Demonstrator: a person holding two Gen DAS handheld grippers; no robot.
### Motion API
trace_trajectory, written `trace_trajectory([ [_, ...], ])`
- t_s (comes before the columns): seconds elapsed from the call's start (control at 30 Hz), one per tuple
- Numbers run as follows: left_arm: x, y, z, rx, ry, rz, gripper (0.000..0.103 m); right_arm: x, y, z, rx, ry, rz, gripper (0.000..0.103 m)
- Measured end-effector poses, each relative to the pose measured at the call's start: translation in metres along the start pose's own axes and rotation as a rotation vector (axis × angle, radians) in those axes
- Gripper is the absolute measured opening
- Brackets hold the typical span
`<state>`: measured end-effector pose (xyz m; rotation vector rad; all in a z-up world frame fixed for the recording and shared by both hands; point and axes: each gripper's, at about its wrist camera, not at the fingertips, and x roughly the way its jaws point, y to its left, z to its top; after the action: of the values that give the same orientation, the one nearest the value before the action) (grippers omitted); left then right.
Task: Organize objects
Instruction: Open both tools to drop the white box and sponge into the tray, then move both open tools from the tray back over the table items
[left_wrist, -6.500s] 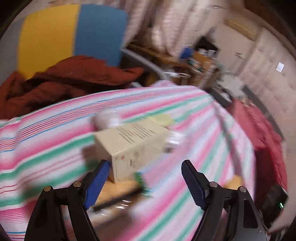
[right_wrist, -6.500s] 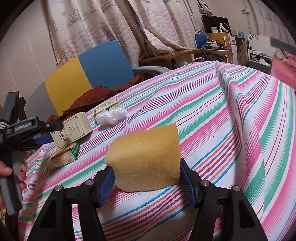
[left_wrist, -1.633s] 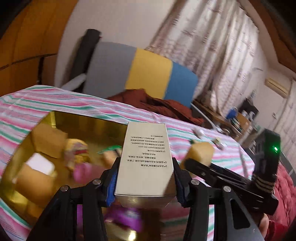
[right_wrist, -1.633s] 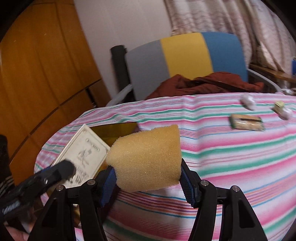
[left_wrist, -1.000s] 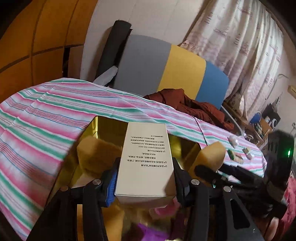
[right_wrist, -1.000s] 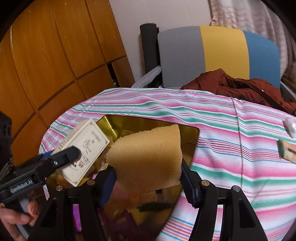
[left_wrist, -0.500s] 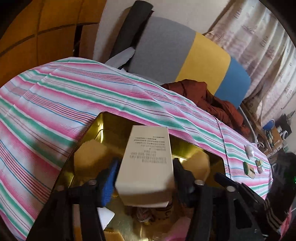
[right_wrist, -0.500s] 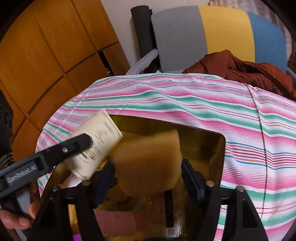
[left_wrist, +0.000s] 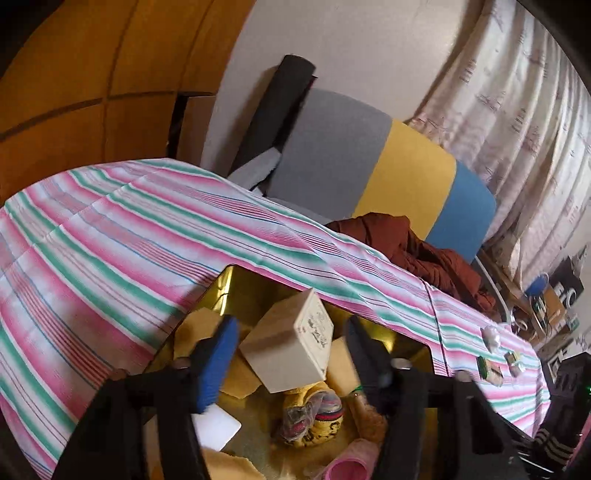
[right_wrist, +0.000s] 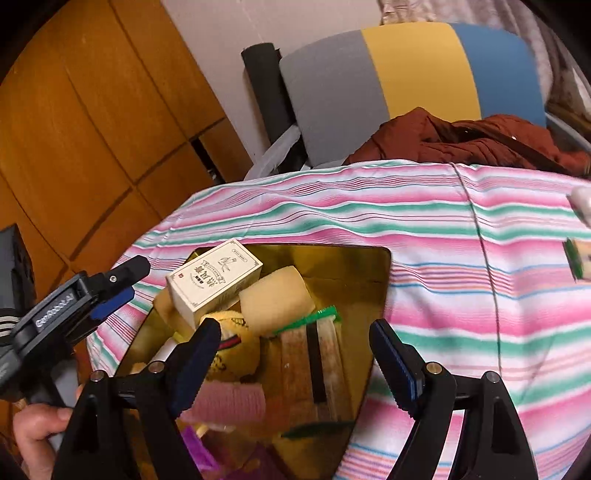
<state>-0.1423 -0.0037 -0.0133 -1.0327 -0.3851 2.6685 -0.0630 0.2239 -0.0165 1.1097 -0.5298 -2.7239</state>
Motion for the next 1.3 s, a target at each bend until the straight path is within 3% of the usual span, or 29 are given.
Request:
trace_trajectory([
  [0.13,0.018,-0.013,-0.001,0.090,0.055,0.037,0.048,-0.017,-0.007,-0.006,0.018,-0.026,-0.005,0.083],
  [0.27,0.038,-0.015,-0.003,0.152,0.106,0.137,0.048,-0.028,-0.017,-0.010,0.034,-0.036,-0.012,0.083],
  [0.37,0.047,-0.011,-0.007,0.144,0.145,0.115,0.048,-0.034,-0.026,-0.014,0.054,-0.040,-0.017,0.083],
  [0.5,0.059,-0.026,-0.014,0.235,0.204,0.147,0.049,-0.037,-0.036,-0.020,0.088,-0.037,-0.027,0.083],
  [0.63,0.046,-0.028,-0.020,0.157,0.177,0.040,0.049,-0.039,-0.042,-0.024,0.114,-0.027,-0.011,0.083],
  [0.77,0.020,-0.036,-0.026,0.140,0.100,0.035,0.060,-0.045,-0.039,-0.027,0.080,-0.042,-0.029,0.084],
  [0.97,-0.019,-0.053,-0.042,0.111,0.035,-0.011,0.067,-0.042,-0.042,-0.034,0.089,-0.030,-0.035,0.084],
  [1.3,-0.064,-0.125,-0.079,0.298,-0.025,-0.173,0.072,-0.056,-0.071,-0.042,0.132,-0.045,-0.094,0.084],
])
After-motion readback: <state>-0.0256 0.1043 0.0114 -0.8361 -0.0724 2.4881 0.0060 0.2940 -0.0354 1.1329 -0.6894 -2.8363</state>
